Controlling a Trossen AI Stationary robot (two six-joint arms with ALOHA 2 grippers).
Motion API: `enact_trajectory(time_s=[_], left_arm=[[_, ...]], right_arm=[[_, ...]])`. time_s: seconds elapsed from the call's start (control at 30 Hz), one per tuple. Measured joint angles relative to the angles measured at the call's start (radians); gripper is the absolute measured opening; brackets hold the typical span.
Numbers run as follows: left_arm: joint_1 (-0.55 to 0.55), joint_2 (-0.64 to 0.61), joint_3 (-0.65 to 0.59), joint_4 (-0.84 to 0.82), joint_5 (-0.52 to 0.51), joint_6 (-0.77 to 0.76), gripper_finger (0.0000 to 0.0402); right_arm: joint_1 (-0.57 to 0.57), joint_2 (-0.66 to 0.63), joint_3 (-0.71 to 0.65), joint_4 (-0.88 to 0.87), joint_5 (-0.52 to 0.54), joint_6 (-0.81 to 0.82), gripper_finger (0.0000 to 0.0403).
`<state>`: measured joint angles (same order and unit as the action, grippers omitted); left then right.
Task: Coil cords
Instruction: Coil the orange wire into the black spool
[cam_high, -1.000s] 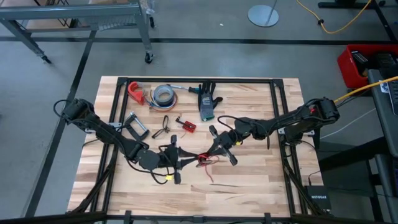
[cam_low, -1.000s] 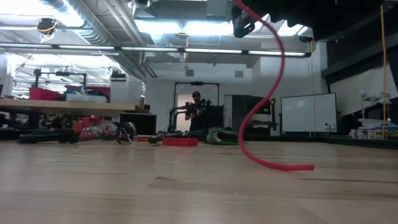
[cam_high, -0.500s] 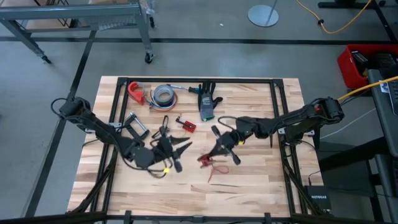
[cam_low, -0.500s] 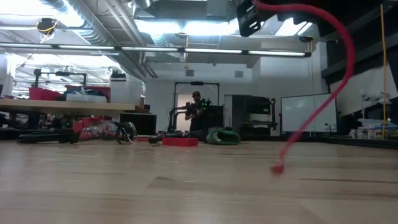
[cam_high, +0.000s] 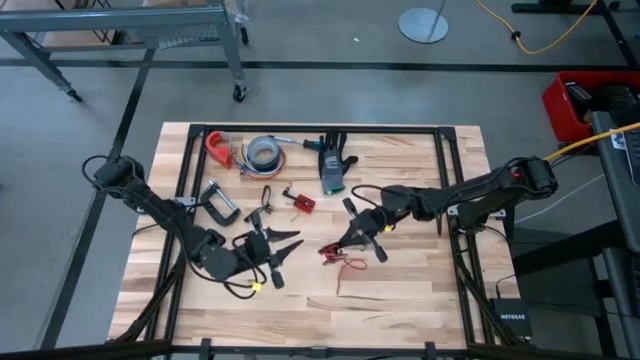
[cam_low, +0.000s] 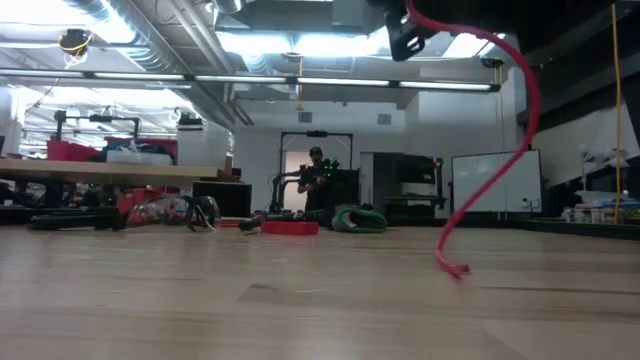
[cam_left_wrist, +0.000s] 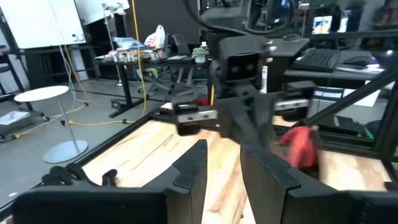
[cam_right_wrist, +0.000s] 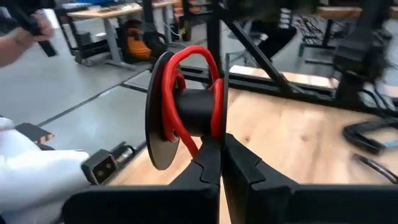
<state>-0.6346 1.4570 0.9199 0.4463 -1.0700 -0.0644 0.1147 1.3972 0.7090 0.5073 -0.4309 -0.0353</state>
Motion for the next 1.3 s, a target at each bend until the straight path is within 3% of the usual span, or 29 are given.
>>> enact_trajectory(time_s=[0.17, 0.53, 0.77, 0.93, 1.13, 1.3], left_arm=[[-0.022, 0.000, 0.000, -0.006, 0.002, -0.060, 0.0088], [0.004, 0.029, 0.000, -0.184, 0.011, -0.430, 0.0079], [0.055, 0.151, 0.000, -0.148, 0.012, -0.483, 0.0073], [0.099, 0.247, 0.000, -0.028, 0.014, -0.475, 0.0073], [0.148, 0.367, 0.000, 0.143, 0.098, -0.420, 0.0073], [0.187, 0.404, 0.000, 0.175, 0.117, -0.421, 0.0073]], right_arm=[[-0.039, -0.052, 0.000, -0.048, 0.010, 0.000, 0.0003], [-0.105, -0.204, 0.000, -0.095, 0.009, 0.000, 0.0003], [-0.131, -0.265, 0.000, -0.091, 0.071, -0.001, 0.0003], [-0.136, -0.269, 0.027, -0.093, 0.081, -0.011, 0.0003], [-0.135, -0.269, 0.074, -0.095, 0.081, -0.049, 0.0003], [-0.135, -0.269, 0.097, -0.157, 0.081, -0.053, 0.0003]])
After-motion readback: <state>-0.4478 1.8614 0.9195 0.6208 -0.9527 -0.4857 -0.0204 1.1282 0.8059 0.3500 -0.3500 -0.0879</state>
